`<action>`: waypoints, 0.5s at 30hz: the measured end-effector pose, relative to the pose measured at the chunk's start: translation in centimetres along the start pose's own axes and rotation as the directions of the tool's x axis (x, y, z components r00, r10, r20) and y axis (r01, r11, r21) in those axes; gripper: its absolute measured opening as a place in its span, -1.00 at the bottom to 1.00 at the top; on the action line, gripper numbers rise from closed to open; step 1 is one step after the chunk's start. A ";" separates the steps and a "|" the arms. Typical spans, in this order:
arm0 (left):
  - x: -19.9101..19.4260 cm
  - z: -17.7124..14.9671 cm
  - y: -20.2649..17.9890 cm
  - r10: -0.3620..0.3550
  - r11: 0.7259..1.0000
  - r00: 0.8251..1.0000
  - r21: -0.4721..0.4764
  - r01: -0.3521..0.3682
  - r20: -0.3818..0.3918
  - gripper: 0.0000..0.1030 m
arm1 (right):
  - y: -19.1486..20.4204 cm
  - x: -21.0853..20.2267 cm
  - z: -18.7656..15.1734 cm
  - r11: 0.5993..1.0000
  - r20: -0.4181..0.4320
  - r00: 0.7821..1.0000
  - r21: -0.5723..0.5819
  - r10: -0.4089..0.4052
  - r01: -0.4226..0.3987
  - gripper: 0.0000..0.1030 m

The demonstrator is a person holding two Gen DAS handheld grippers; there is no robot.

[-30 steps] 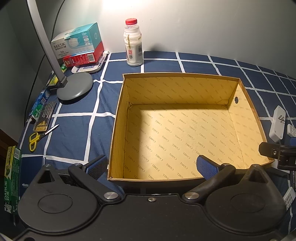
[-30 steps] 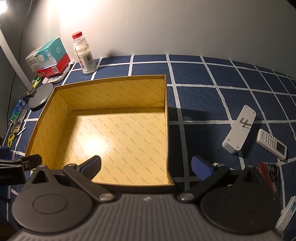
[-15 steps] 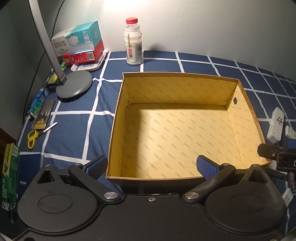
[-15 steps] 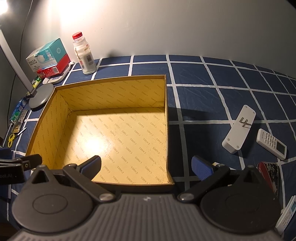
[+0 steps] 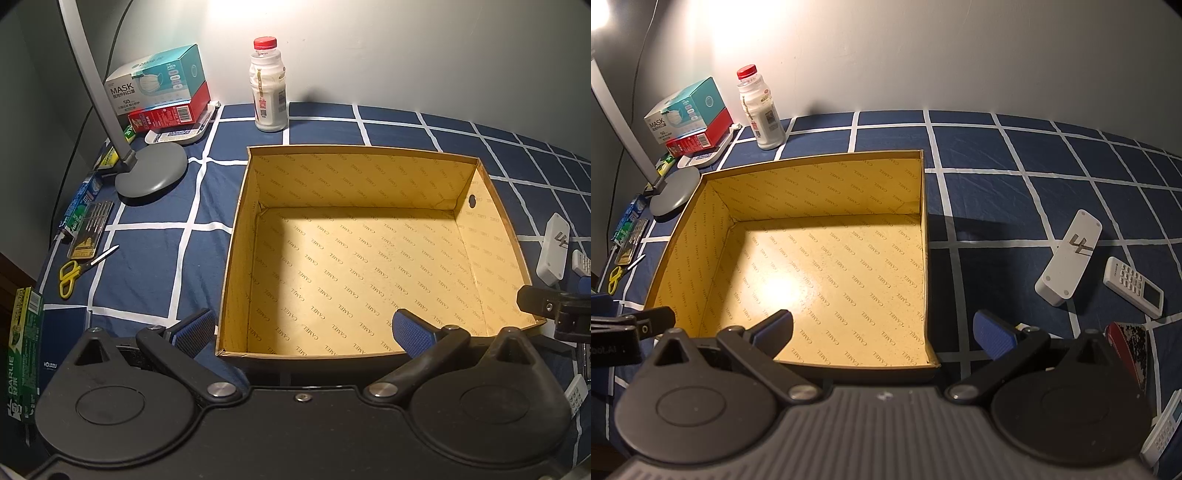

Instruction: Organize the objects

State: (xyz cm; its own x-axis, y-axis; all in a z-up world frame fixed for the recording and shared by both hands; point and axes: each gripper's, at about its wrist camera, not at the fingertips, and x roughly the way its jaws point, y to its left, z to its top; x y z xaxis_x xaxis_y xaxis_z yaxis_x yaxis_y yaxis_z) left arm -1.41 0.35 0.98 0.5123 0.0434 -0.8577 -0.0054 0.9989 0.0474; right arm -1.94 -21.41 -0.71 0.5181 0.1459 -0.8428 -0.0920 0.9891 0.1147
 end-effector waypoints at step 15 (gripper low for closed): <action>-0.1 0.0 0.2 0.002 1.000 1.000 -0.004 -0.002 0.005 1.00 | 0.0 0.0 0.0 1.000 -0.001 1.000 -0.004 0.001 -0.001 1.00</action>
State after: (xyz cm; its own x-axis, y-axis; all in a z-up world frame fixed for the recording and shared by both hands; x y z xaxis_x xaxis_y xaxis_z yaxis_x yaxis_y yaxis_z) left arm -1.45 0.52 1.12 0.5161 0.0455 -0.8553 -0.0099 0.9988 0.0472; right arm -1.94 -21.41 -0.68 0.5173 0.1469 -0.8431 -0.0959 0.9889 0.1134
